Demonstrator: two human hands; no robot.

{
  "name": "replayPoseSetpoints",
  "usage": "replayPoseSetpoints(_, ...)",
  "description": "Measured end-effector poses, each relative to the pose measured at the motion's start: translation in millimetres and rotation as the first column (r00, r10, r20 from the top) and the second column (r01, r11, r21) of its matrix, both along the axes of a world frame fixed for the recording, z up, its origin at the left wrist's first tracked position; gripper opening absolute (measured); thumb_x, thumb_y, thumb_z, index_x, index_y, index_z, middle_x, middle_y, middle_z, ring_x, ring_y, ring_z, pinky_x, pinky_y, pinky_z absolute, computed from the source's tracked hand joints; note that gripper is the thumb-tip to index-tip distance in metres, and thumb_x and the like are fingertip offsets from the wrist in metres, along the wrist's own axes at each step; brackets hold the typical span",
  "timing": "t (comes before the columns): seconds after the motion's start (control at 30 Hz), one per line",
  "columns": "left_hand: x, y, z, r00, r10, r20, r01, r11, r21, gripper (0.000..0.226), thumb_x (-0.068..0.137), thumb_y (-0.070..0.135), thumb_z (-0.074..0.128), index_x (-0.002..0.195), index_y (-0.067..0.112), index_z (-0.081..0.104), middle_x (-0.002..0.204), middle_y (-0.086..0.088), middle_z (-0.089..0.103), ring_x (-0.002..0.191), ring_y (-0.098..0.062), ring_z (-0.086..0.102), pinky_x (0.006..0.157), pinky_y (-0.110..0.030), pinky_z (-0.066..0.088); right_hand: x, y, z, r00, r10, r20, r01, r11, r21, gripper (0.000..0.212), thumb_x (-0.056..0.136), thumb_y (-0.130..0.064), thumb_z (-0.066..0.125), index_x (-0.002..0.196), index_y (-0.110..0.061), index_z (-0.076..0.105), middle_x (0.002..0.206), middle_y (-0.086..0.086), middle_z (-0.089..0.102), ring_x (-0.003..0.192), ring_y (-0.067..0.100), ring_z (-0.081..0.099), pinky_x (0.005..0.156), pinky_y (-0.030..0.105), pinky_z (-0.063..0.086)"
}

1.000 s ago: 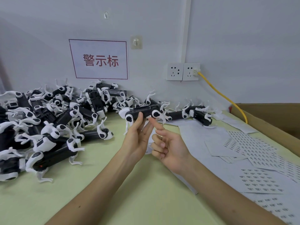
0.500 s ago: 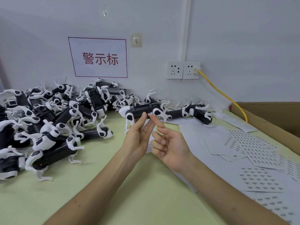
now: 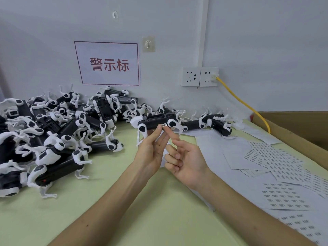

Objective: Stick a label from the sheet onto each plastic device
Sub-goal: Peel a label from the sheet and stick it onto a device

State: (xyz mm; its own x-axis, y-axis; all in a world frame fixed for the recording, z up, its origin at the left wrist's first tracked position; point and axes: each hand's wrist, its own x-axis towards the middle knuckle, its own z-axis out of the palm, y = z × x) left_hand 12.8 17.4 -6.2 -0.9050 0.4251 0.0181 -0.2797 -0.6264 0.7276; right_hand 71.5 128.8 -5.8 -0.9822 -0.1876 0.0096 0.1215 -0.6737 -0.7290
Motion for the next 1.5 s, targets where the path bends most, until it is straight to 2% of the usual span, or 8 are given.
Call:
replayPoseSetpoints(0.2, 0.5, 1.0, 0.1, 1.0, 0.014, 0.0, -0.014, 1.0, -0.015, 0.029, 0.079, 0.032, 0.072, 0.104, 0.018, 0.068, 0.121, -0.002, 0.075, 0.127, -0.013, 0.062, 0.123, -0.038, 0.029, 0.4, -0.8, -1.1, 1.0, 0.019, -0.009, -0.019, 1.0, -0.015, 0.043, 0.087, -0.016, 0.049, 0.119, -0.03, 0.074, 0.055, -0.001, 0.026, 0.051, 0.013, 0.011, 0.044, 0.023, 0.016)
replayPoseSetpoints(0.47, -0.9, 1.0, -1.7, 0.998, 0.053, -0.019, -0.054, 0.997, -0.049, 0.055, 0.077, 0.037, 0.074, 0.126, 0.017, 0.062, 0.126, -0.003, 0.073, 0.122, -0.01, 0.065, 0.123, -0.038, 0.029, -1.6, -1.3, -3.5, 0.999, 0.036, -0.015, -0.037, 0.999, -0.025, 0.043, 0.089, -0.016, 0.048, 0.121, -0.03, 0.073, 0.055, -0.001, 0.026, 0.05, 0.013, 0.012, 0.041, 0.023, 0.019)
replayPoseSetpoints(0.7, 1.0, 0.2, -1.6, 0.996, 0.078, -0.04, -0.082, 0.992, -0.098, 0.055, 0.072, 0.043, 0.076, 0.119, 0.017, 0.065, 0.122, -0.004, 0.074, 0.118, -0.008, 0.067, 0.123, -0.039, 0.028, -1.5, -2.0, -3.4, 0.999, 0.036, -0.011, -0.037, 0.999, -0.032, 0.043, 0.09, -0.016, 0.047, 0.121, -0.03, 0.073, 0.055, -0.001, 0.025, 0.05, 0.013, 0.012, 0.04, 0.022, 0.02)
replayPoseSetpoints(0.9, 5.6, 1.7, 0.0, 0.987, 0.103, -0.12, -0.112, 0.991, -0.074, 0.039, 0.08, 0.033, 0.075, 0.109, 0.012, 0.061, 0.119, -0.012, 0.075, 0.111, -0.012, 0.072, 0.117, -0.039, 0.039, -1.6, 0.0, -4.5, 0.999, 0.03, -0.016, -0.031, 0.997, -0.075, 0.042, 0.093, -0.017, 0.044, 0.121, -0.03, 0.073, 0.056, -0.001, 0.025, 0.051, 0.013, 0.013, 0.041, 0.022, 0.022)
replayPoseSetpoints(1.07, 8.9, 2.7, 2.2, 0.986, 0.119, -0.12, -0.129, 0.989, -0.079, 0.009, 0.091, 0.022, 0.071, 0.092, 0.014, 0.065, 0.116, -0.009, 0.075, 0.108, -0.013, 0.073, 0.107, -0.034, 0.046, -2.6, 0.0, -5.7, 0.999, 0.033, -0.027, -0.036, 0.996, -0.085, 0.042, 0.091, -0.018, 0.046, 0.12, -0.03, 0.073, 0.056, -0.001, 0.027, 0.05, 0.013, 0.015, 0.041, 0.022, 0.023)
replayPoseSetpoints(1.2, 10.9, 3.3, 3.9, 0.984, 0.14, -0.108, -0.147, 0.987, -0.06, 0.01, 0.094, 0.017, 0.069, 0.085, 0.017, 0.066, 0.109, -0.005, 0.077, 0.106, -0.013, 0.073, 0.097, -0.029, 0.049, -3.5, -0.1, -6.9, 0.999, 0.034, -0.025, -0.036, 0.996, -0.087, 0.042, 0.091, -0.019, 0.047, 0.122, -0.03, 0.072, 0.056, -0.001, 0.027, 0.048, 0.012, 0.018, 0.041, 0.022, 0.023)
replayPoseSetpoints(1.4, 12.3, 3.8, 4.7, 0.982, 0.16, -0.1, -0.167, 0.984, -0.064, 0.013, 0.092, 0.019, 0.071, 0.097, 0.014, 0.06, 0.125, -0.012, 0.072, 0.107, -0.013, 0.073, 0.103, -0.032, 0.048, -1.7, -1.7, -6.8, 0.999, 0.031, -0.02, -0.032, 0.996, -0.084, 0.042, 0.091, -0.018, 0.047, 0.122, -0.03, 0.072, 0.056, -0.001, 0.026, 0.05, 0.013, 0.014, 0.04, 0.023, 0.022)
replayPoseSetpoints(1.5, 12.9, 3.6, 5.5, 0.981, 0.168, -0.095, -0.176, 0.982, -0.074, 0.03, 0.09, 0.021, 0.072, 0.116, 0.014, 0.057, 0.126, -0.01, 0.072, 0.108, -0.011, 0.072, 0.109, -0.034, 0.045, -1.4, -1.5, -5.6, 0.999, 0.028, -0.015, -0.029, 0.996, -0.081, 0.042, 0.092, -0.018, 0.046, 0.121, -0.03, 0.073, 0.056, 0.0, 0.025, 0.051, 0.013, 0.013, 0.04, 0.023, 0.021)
